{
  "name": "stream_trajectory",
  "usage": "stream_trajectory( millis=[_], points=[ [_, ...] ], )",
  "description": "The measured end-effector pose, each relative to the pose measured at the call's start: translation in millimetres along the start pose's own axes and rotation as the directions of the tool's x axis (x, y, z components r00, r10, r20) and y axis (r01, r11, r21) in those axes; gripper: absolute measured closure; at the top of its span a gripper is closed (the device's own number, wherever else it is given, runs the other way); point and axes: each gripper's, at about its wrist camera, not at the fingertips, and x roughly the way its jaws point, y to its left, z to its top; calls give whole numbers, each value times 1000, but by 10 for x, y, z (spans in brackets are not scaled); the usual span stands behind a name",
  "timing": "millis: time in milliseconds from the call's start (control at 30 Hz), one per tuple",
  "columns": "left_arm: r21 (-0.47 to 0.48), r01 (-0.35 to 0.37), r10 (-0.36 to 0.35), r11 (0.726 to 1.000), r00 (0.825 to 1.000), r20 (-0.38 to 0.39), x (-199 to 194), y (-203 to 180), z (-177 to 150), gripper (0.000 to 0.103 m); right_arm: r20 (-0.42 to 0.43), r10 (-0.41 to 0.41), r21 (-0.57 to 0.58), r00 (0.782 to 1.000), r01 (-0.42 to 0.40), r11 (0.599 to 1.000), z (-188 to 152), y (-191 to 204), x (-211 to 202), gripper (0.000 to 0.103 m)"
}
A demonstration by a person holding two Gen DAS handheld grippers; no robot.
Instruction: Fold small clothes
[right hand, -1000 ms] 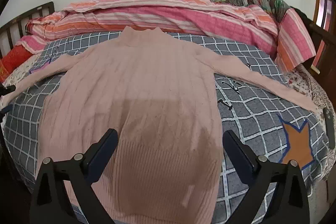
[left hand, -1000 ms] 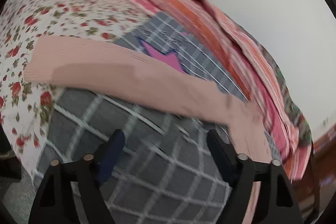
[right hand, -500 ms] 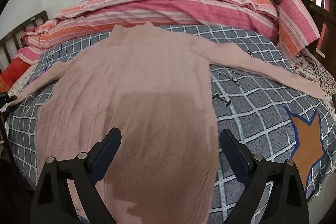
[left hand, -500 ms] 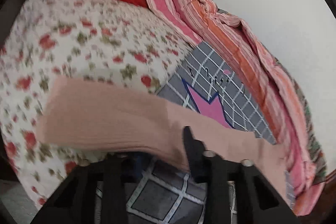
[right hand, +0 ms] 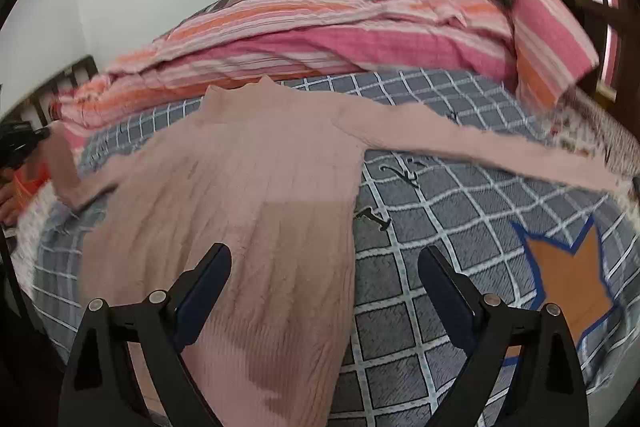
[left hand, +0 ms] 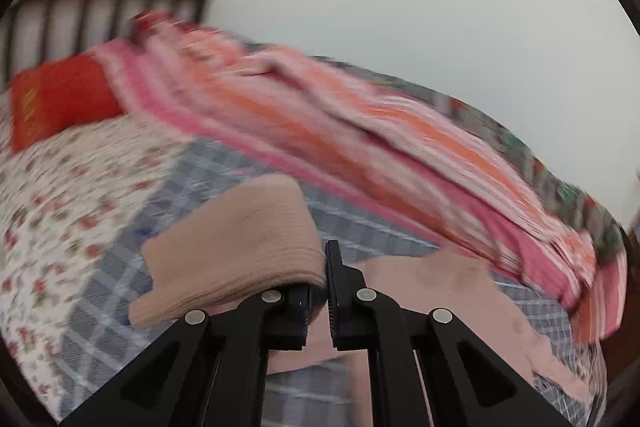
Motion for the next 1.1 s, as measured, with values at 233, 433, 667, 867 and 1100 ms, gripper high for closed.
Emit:
stream_trajectory(
  millis=[233, 433, 667, 867, 1100],
  points=[
    [203, 184, -168, 962, 981, -94, 473, -1565, -307, 95, 9, -14, 33, 1000, 14, 999, -46, -235, -80, 10],
    [272, 329, -270, 904, 934, -232, 849, -2477, -928, 95, -15, -79, 62, 997, 80, 995, -141, -450, -53, 10],
    [320, 442, -314, 838, 871, -379, 942, -2715, -1293, 48, -42, -109, 61, 993, 111, 992, -112, -534, 89, 10],
    [309, 363, -293, 879, 923, -249, 711, -1966, -905, 25, -30, -64, 16, 998, 64, 998, 113, -313, 325, 10],
    [191, 97, -54, 977, 974, -221, 1003, -732, -667, 25, -18, 51, -46, 999, -52, 998, 515, 113, 713, 19]
  ],
)
